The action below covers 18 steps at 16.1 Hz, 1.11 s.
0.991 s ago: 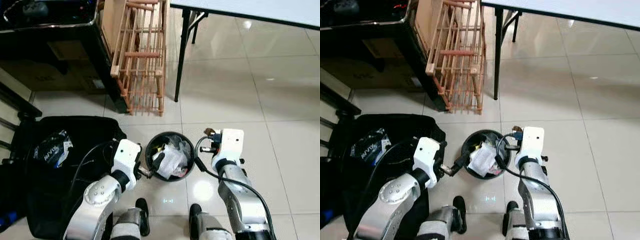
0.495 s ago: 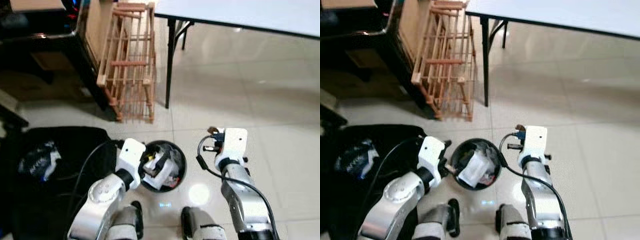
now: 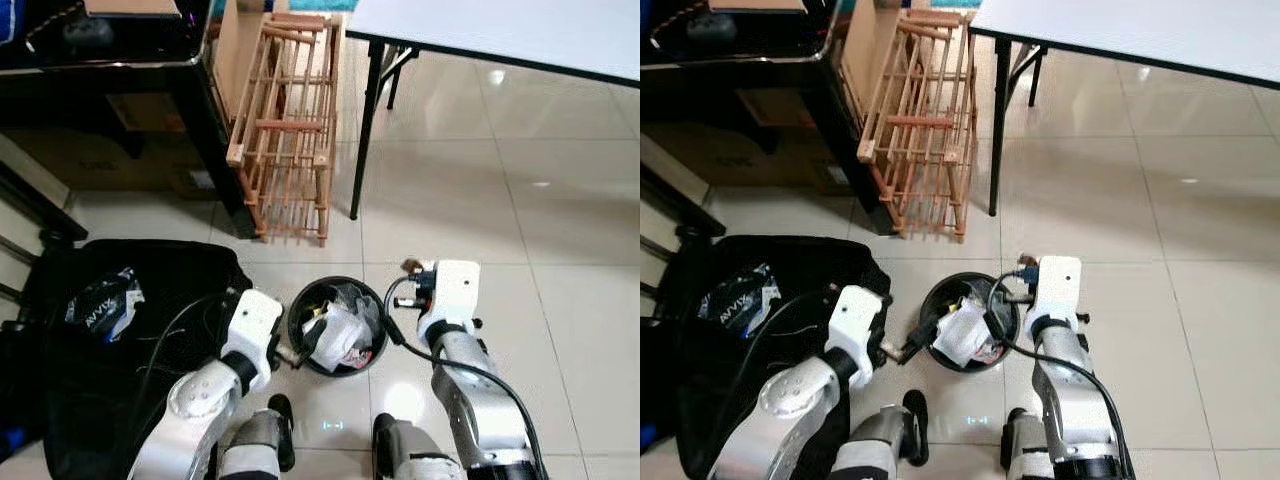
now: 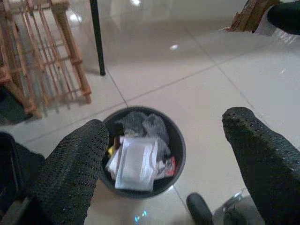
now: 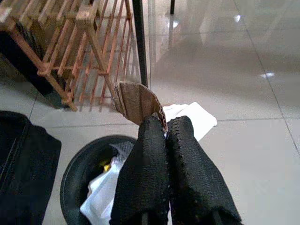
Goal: Picking trash to rubbish bin
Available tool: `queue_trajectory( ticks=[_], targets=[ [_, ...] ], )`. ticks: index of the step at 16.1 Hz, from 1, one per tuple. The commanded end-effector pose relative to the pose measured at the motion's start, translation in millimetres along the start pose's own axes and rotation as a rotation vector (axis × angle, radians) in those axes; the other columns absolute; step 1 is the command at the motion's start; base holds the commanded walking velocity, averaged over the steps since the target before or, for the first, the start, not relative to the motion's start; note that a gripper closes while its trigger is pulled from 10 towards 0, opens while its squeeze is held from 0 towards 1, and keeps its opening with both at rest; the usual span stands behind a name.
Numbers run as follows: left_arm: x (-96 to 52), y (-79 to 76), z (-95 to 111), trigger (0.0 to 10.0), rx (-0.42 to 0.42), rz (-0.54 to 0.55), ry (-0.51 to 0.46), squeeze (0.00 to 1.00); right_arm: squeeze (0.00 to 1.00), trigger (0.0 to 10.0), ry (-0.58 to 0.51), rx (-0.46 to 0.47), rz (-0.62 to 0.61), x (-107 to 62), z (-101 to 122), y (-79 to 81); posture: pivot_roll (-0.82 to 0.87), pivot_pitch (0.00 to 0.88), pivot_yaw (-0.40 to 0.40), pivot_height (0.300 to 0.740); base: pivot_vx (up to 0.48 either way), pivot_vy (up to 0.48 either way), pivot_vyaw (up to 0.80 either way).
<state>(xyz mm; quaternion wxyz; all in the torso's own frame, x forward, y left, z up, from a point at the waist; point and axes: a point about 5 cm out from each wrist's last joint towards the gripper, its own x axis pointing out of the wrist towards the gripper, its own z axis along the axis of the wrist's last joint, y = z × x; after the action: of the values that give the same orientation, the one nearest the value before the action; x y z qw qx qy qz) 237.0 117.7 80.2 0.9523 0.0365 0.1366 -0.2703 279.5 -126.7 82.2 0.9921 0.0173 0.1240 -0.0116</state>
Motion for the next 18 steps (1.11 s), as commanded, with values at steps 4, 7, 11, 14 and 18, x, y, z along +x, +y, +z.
queue_trajectory(
  ticks=[4, 7, 11, 14, 18],
  targets=[
    [-20.5, 7.3, -16, 10.0, -0.018, -0.018, 0.054, 0.00, 0.00, 10.0, 0.057, -0.020, 0.020, 1.0, -12, 1.4, 0.08, 0.345, 0.053, 0.740, 0.000, 0.000, 0.00],
    [-30.0, 13.6, -24, 10.0, -0.010, -0.028, 0.094, 0.00, 0.00, 10.0, 0.063, -0.026, 0.029, 3.3, -14, 2.7, 0.09, 0.359, 0.053, 0.740, 0.000, 0.000, 0.00],
    [-45.3, 1.8, -31, 10.0, -0.159, -0.156, 0.153, 0.00, 0.00, 10.0, 0.092, -0.057, 0.057, 6.4, -20, 5.3, 0.10, 0.381, 0.056, 0.740, 0.000, 0.000, 0.00],
    [-54.4, -11.1, -33, 10.0, -0.189, -0.271, 0.180, 0.00, 0.00, 10.0, 0.094, -0.063, 0.053, 10.4, -19, 1.4, 0.11, 0.391, 0.052, 0.740, 0.000, 0.000, 0.00],
    [-51.8, -17.1, -32, 10.0, -0.209, -0.270, 0.184, 0.00, 0.00, 10.0, 0.096, -0.068, 0.072, 13.0, -20, 5.9, 0.11, 0.402, 0.045, 0.740, 0.000, 0.000, 0.00]
  ],
)
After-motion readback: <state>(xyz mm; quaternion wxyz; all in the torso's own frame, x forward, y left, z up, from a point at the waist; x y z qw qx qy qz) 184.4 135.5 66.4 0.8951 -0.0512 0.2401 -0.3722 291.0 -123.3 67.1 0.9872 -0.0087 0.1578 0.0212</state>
